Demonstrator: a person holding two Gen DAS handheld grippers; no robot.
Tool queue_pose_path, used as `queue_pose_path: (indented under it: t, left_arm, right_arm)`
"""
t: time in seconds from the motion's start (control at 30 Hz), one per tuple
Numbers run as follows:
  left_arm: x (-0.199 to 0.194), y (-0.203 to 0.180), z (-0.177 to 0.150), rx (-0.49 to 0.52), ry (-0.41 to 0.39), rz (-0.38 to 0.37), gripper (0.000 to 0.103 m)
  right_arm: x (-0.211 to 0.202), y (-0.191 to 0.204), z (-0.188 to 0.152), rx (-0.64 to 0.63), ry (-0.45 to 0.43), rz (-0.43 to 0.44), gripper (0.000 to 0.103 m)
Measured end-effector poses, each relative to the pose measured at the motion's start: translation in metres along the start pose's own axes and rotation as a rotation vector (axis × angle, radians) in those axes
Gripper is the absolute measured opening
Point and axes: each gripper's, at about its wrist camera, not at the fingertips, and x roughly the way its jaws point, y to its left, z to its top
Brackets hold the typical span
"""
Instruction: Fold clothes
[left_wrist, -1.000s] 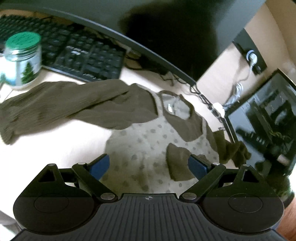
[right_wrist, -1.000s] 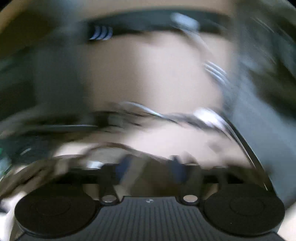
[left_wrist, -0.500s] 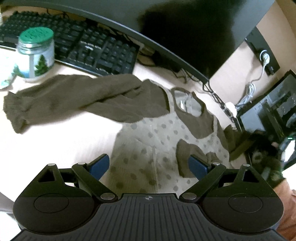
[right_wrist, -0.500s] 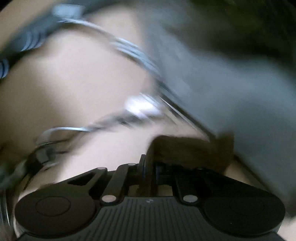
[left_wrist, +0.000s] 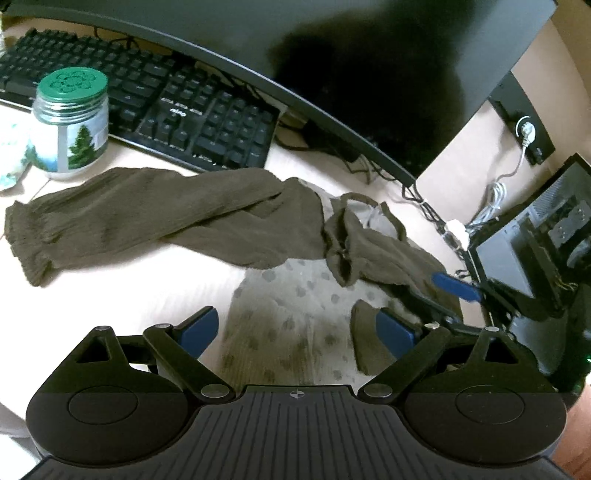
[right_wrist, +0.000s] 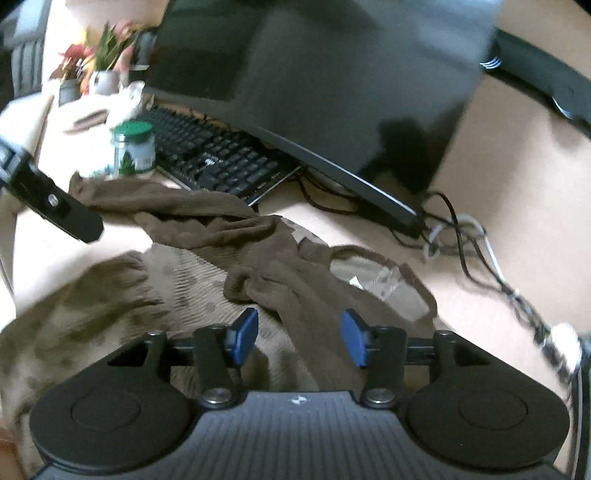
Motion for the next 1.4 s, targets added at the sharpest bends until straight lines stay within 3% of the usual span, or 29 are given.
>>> queue_pose_path:
  t: [0.07,0.17,0.27,0.3,0.33,0.37,0.4,0.43,0.47,0.57,0.6,0.7,0.77,0.8,0.83,0.9,0.97,1.03,1.13,1.2,1.33,1.37,1.4]
  left_arm:
    - [0.011,-0.011,0.008,0.019,0.000,-0.049,0.096]
    - [0.044,-0.033,0.021,0.049,0.013,-0.100,0.096]
    - [0.091,-0.059,0.028,0.099,0.038,-0.061,0.093]
    - [0.105,-0.067,0.028,0.132,0.053,-0.027,0.080]
    - [0.118,-0.073,0.027,0.169,0.068,0.011,0.059]
    - [0.131,-0.080,0.026,0.205,0.084,0.049,0.051]
    - [0.136,-0.087,0.026,0.238,0.085,0.066,0.036]
    - [0.136,-0.094,0.027,0.269,0.077,0.072,0.026]
    - [0.129,-0.103,0.029,0.313,0.040,0.063,0.024]
    - [0.104,-0.119,0.036,0.430,-0.096,0.099,0.024]
    - [0.103,-0.118,0.038,0.456,-0.109,0.138,0.026]
    - [0.130,-0.099,0.028,0.503,-0.008,0.231,0.043]
    - [0.130,-0.091,0.015,0.522,0.016,0.236,0.046]
    - [0.119,-0.088,0.011,0.516,0.008,0.215,0.054]
    - [0.101,-0.085,0.009,0.507,-0.017,0.190,0.069]
    - [0.060,-0.076,0.004,0.505,-0.078,0.165,0.086]
    - [0.027,-0.062,-0.003,0.540,-0.119,0.219,0.088]
    - [0.004,-0.037,-0.010,0.581,-0.123,0.328,0.090]
    - [-0.007,0.008,-0.018,0.589,-0.067,0.496,0.090]
    - [-0.006,0.028,-0.019,0.583,-0.041,0.541,0.090]
    - [0.013,0.039,-0.015,0.664,-0.036,0.600,0.086]
    - [0.013,0.037,-0.011,0.649,-0.037,0.573,0.077]
    - [0.010,0.032,-0.004,0.611,-0.038,0.521,0.039]
  right_arm:
    - [-0.009,-0.012,-0.004,0.077,-0.003,-0.008,0.061]
    - [-0.019,-0.027,-0.013,0.178,-0.004,-0.055,0.065]
    - [-0.034,-0.039,-0.026,0.247,-0.006,-0.113,0.069]
    - [-0.039,-0.042,-0.031,0.263,-0.006,-0.128,0.070]
    - [-0.044,-0.044,-0.036,0.279,-0.006,-0.143,0.072]
    - [-0.049,-0.047,-0.041,0.295,-0.004,-0.156,0.072]
    - [-0.052,-0.050,-0.046,0.311,0.001,-0.166,0.072]
    - [-0.056,-0.052,-0.050,0.326,0.005,-0.177,0.072]
    - [-0.058,-0.055,-0.054,0.339,0.007,-0.189,0.072]
    - [-0.062,-0.060,-0.062,0.373,0.008,-0.213,0.072]
    - [-0.062,-0.062,-0.063,0.383,0.009,-0.214,0.072]
    - [-0.055,-0.060,-0.059,0.368,0.016,-0.189,0.072]
    - [-0.051,-0.055,-0.054,0.338,0.021,-0.167,0.072]
    - [-0.049,-0.052,-0.050,0.320,0.023,-0.155,0.072]
    - [-0.048,-0.050,-0.047,0.303,0.022,-0.143,0.073]
    - [-0.048,-0.046,-0.042,0.277,0.013,-0.124,0.077]
    - [-0.047,-0.042,-0.037,0.269,0.014,-0.105,0.078]
    - [-0.044,-0.035,-0.032,0.262,0.016,-0.086,0.078]
    - [-0.039,-0.022,-0.024,0.254,0.016,-0.056,0.078]
    - [-0.036,-0.010,-0.019,0.245,0.013,-0.032,0.078]
    - [-0.036,0.014,-0.011,0.206,0.010,0.005,0.079]
    - [-0.037,0.018,-0.010,0.198,0.009,0.008,0.081]
    - [-0.039,0.020,-0.009,0.192,0.008,0.008,0.081]
